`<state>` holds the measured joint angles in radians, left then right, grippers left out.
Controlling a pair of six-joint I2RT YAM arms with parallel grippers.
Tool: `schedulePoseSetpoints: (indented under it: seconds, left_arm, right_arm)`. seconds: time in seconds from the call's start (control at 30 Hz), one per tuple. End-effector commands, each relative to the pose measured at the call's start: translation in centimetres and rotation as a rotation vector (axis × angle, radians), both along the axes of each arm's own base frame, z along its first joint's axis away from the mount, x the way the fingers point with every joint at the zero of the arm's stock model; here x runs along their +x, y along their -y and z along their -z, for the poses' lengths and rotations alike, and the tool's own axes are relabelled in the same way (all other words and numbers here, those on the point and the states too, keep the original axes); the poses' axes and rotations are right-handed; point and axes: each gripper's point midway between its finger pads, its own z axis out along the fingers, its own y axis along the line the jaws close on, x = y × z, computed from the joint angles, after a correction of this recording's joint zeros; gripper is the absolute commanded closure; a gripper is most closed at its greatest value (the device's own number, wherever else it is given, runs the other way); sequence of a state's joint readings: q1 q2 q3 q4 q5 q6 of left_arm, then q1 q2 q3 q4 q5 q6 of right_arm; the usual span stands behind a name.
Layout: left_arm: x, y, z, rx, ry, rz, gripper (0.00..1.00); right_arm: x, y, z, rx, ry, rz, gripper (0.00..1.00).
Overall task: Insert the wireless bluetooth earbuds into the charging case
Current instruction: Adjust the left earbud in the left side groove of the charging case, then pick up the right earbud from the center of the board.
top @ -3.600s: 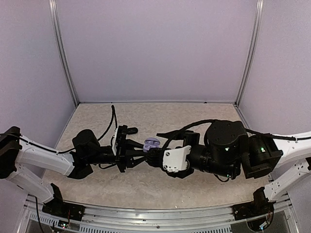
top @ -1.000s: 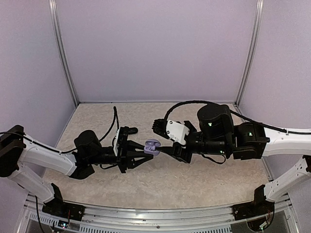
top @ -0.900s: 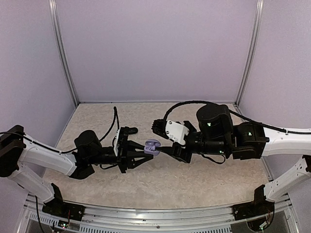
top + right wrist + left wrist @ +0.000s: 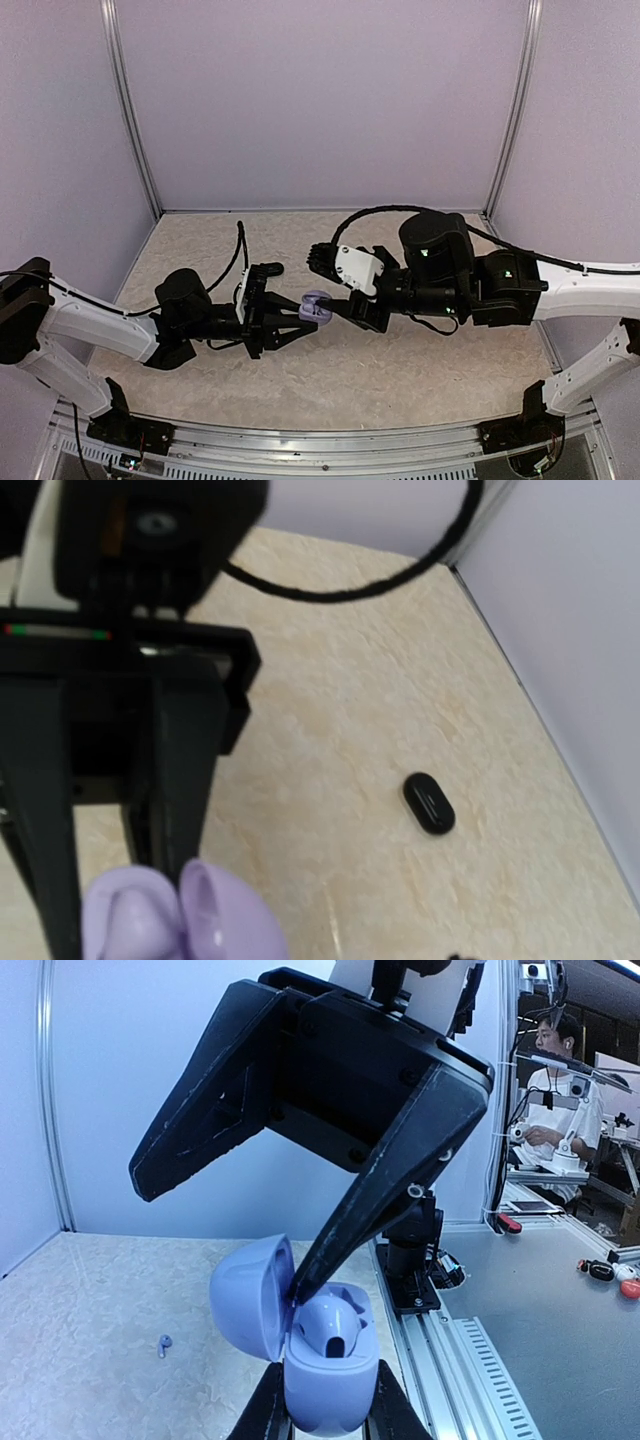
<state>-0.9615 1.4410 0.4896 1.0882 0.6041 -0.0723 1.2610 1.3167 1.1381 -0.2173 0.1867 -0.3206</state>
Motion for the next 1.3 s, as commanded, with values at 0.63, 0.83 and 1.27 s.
schedulePoseSetpoints:
  seconds: [0.63,0.83,1.27]
  left_arm:
    - [1.5,-1.0,-0.8,-0.055,-0.020,-0.029,1.00]
    - [2.0,-1.7,-0.6,-0.066,-0.036,-0.050,1.00]
    - [2.2,-2.1,-0.2,-0.069,-0.039,-0.061,1.00]
  right_arm:
    - [1.4,2.2,-4.8,0.182,-0.067,-0.015,0.44]
    - [5.7,6.7,-4.0,0.272,-0.236,0.112,0.43]
    - [15.3,19.4,14.4,0.262,-0.826,0.695,0.54]
